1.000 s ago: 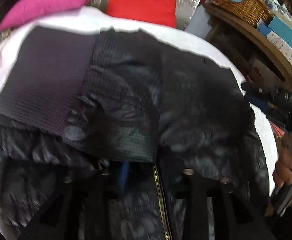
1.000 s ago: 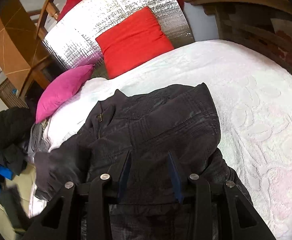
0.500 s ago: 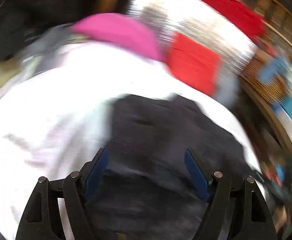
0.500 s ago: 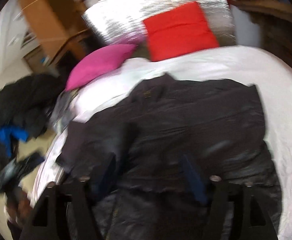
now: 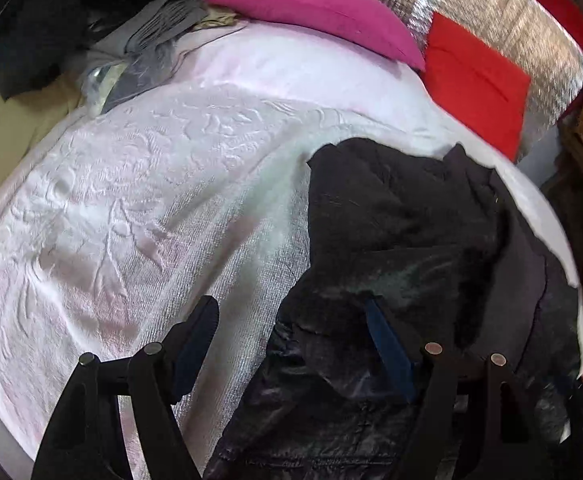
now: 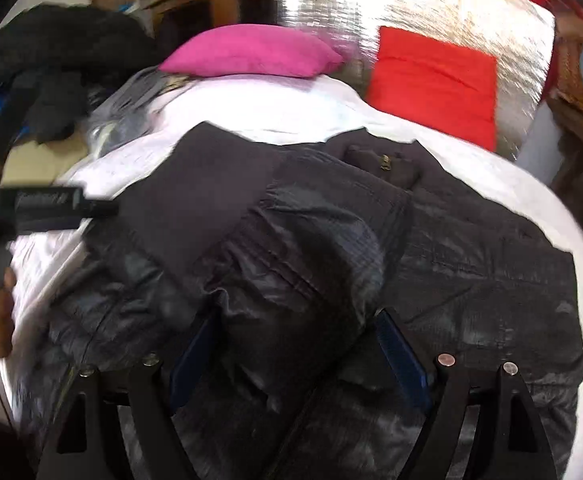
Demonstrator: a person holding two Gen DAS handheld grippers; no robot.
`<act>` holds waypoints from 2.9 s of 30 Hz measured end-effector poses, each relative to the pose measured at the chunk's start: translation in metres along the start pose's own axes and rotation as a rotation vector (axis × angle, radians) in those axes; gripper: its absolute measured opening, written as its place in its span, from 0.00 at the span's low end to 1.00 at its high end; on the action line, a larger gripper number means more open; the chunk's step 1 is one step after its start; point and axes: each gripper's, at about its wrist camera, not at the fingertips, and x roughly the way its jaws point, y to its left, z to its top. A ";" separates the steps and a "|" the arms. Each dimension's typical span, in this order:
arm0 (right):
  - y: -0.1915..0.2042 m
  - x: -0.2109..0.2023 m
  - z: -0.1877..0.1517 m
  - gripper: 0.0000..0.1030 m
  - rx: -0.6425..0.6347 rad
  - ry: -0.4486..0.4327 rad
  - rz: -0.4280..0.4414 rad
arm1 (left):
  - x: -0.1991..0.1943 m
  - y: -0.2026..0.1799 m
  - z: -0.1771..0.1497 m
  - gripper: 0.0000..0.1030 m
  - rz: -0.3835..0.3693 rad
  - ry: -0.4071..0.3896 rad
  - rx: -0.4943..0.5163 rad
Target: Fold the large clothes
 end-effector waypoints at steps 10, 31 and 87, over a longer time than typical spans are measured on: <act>-0.125 0.000 -0.004 0.58 0.485 0.093 -0.038 | 0.026 -0.034 -0.013 0.75 -0.018 0.116 0.130; 0.017 0.008 0.027 0.85 -0.166 -0.002 0.050 | 0.011 0.001 -0.007 0.75 -0.057 0.098 0.072; -0.291 -0.037 -0.048 0.28 0.873 -0.044 0.105 | 0.012 -0.054 -0.010 0.75 0.054 -0.033 0.231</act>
